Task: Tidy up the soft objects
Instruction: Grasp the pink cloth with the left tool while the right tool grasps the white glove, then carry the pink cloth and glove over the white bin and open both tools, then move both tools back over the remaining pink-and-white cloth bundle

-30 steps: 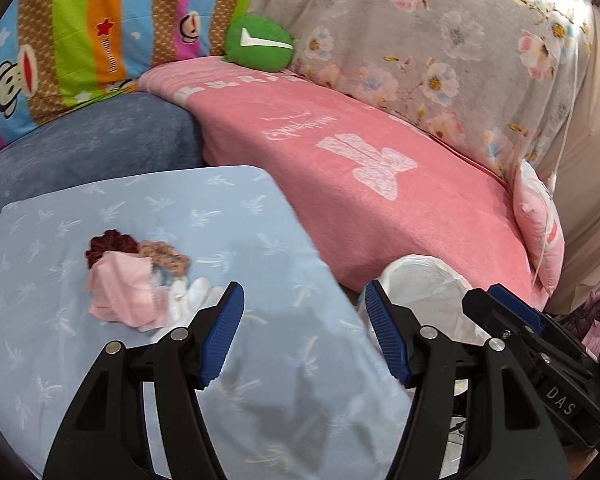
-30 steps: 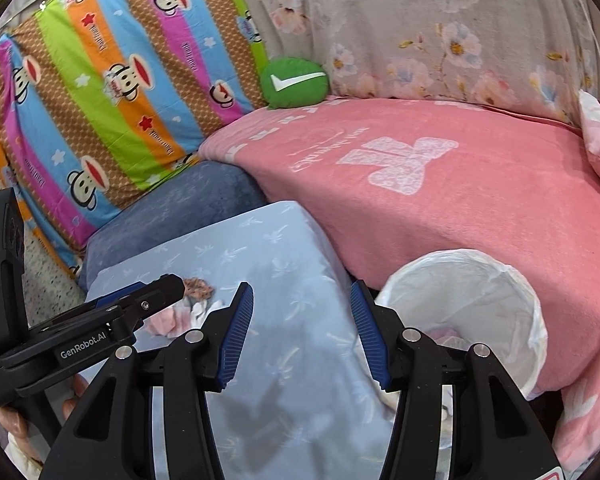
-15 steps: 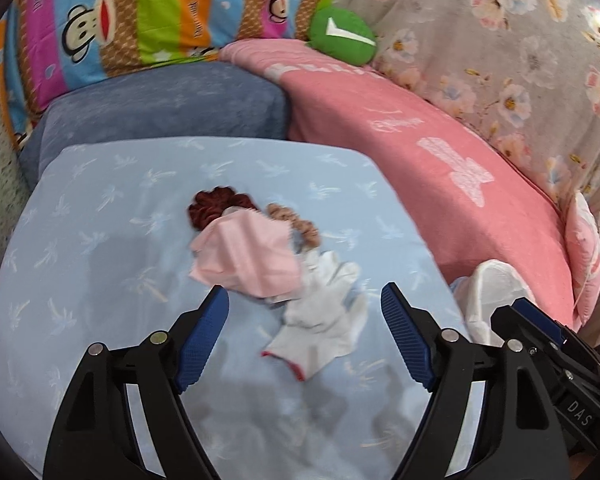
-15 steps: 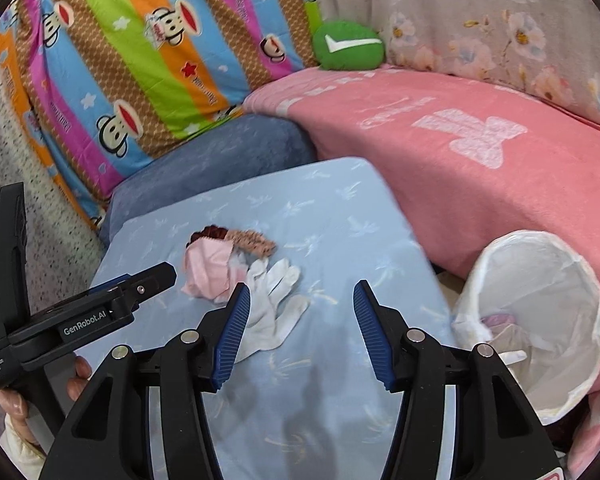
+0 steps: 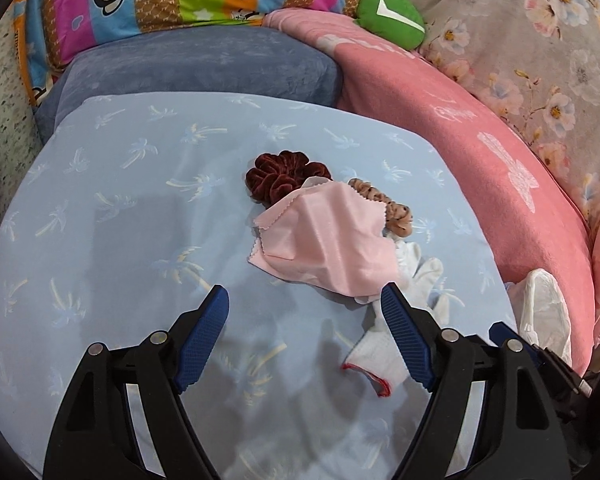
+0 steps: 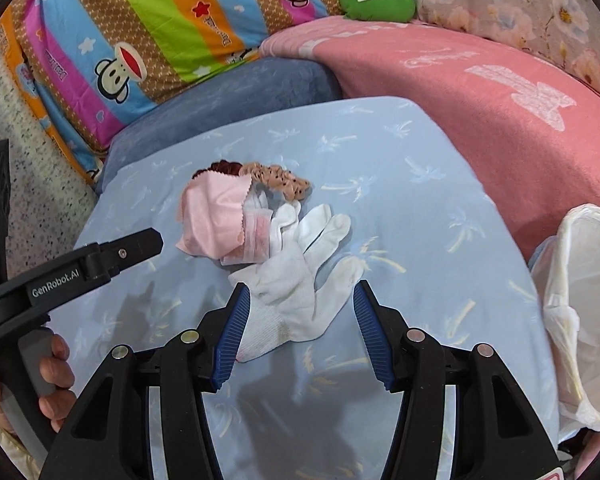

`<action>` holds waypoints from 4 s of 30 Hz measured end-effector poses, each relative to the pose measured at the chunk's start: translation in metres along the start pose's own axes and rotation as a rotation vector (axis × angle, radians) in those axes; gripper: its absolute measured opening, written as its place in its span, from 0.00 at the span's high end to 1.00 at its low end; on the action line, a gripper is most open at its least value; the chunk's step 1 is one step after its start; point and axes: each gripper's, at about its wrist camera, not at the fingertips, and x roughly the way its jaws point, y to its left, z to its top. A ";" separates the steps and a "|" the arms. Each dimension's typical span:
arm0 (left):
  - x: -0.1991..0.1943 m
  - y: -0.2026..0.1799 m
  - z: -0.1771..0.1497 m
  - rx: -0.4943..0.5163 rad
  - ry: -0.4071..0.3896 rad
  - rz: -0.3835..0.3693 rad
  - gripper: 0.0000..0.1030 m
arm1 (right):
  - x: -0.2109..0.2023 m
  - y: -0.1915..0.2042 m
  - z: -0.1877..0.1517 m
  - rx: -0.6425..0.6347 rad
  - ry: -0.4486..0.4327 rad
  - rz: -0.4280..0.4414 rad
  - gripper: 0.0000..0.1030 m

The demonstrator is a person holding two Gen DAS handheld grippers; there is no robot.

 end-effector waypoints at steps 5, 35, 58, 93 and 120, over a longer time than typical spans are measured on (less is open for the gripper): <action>0.019 0.001 0.007 -0.013 0.021 -0.013 0.29 | 0.020 0.000 0.003 0.005 0.024 -0.003 0.48; -0.030 -0.024 0.020 0.026 -0.048 -0.089 0.98 | -0.034 -0.002 0.011 0.026 -0.064 0.061 0.96; -0.100 -0.189 0.013 0.298 -0.174 -0.273 0.98 | -0.219 -0.105 0.031 0.166 -0.416 -0.034 0.96; -0.061 -0.345 -0.039 0.547 -0.031 -0.396 0.97 | -0.264 -0.257 -0.023 0.394 -0.464 -0.207 0.96; -0.046 -0.310 -0.023 0.441 -0.032 -0.349 0.45 | -0.244 -0.242 -0.012 0.377 -0.439 -0.202 0.76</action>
